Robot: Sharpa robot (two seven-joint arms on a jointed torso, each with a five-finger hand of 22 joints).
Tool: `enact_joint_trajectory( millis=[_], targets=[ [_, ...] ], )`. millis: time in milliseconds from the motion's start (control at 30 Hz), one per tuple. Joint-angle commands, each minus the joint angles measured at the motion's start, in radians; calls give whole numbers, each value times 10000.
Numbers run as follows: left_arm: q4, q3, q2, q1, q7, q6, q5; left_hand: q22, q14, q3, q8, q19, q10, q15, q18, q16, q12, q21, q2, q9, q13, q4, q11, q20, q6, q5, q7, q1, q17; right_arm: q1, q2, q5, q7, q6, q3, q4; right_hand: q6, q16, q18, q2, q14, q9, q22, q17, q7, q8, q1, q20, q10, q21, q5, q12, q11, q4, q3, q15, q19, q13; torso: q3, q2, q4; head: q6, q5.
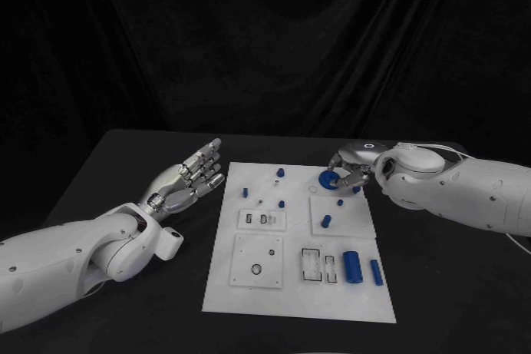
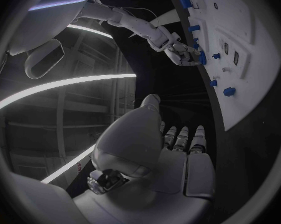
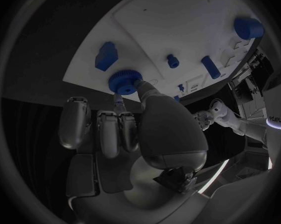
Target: Assemble the parts on the task board
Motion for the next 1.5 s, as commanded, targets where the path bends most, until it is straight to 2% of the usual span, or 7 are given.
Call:
enact_joint_trajectory(
  millis=[33,167,433,633,800,1100,1500],
  targets=[
    [13,7,21,10,780,142,-5,-9,-22,68,18,-9,20,56,69,-37,-35,-31,3,-5,-9,-8,75,63,-52,57,-24,124,-16,-104,42,-30,111,-8,-24,-62,236,-39,-161,-2,1070,186,635,2563,-22,120,120,10,1075,-7,327,25,15,-28,134,-40,-17,2631,0,4,22,47,-1],
    [13,7,18,9,765,162,-5,-8,-22,72,21,-8,20,62,68,-37,-35,-31,3,-3,-9,-13,80,68,-39,58,-20,127,-16,-153,63,-30,152,13,-24,-95,544,-58,-155,-99,1064,508,664,2545,-28,272,353,-1,1075,-43,911,25,15,-289,423,-51,-31,2631,-9,1,14,26,9],
    [8,7,18,7,730,220,-5,-6,-22,81,21,-5,20,77,68,-37,-35,-28,4,-3,-9,-23,90,79,-38,60,-1,133,-16,-179,55,-30,99,225,-23,-112,678,-123,-148,-191,1045,982,678,2481,5,537,693,3,1075,-113,955,25,46,-708,654,-35,-56,2631,-3,-3,3,20,22],
    [14,7,10,4,718,258,-5,-5,-22,97,20,-5,20,97,67,-37,-35,-28,8,-4,-9,-43,105,96,-42,64,24,146,-16,-183,-14,-22,242,-120,-22,21,925,-189,-151,-116,1027,2088,744,2420,-86,1380,731,37,1075,-135,1006,25,99,-945,621,4,-36,2631,-6,-3,8,31,41],
    [47,7,-36,3,692,266,-5,-4,-22,106,19,-3,20,105,67,-37,-35,-26,9,-5,-9,-53,109,103,-47,68,33,153,-16,-99,-157,323,378,-494,-16,414,792,-281,-164,-9,1004,2623,814,2332,-102,1701,415,66,1075,-100,269,25,125,-713,489,25,18,2631,-12,-6,-1,63,146],
    [32,7,-27,3,672,240,-5,2,-22,180,-50,6,20,183,63,-37,-35,-20,5,-68,-9,-155,119,169,-433,83,-129,181,-16,470,-33,1324,441,-421,-9,1147,688,-301,-175,17,1001,2721,857,2313,-29,1692,251,93,1075,-69,358,25,175,-555,483,70,53,2631,-17,-1,-2,35,177],
    [-24,7,68,3,669,260,-5,6,-22,245,-95,11,20,209,66,-37,-35,-16,-1,-114,-9,-217,105,207,-752,76,-622,115,-16,491,1044,1502,769,-229,-7,690,744,-236,-180,1,1020,2785,893,2376,-58,1721,307,105,1075,-42,365,25,160,-574,536,69,79,2631,-27,20,-1,2,204]
  ],
)
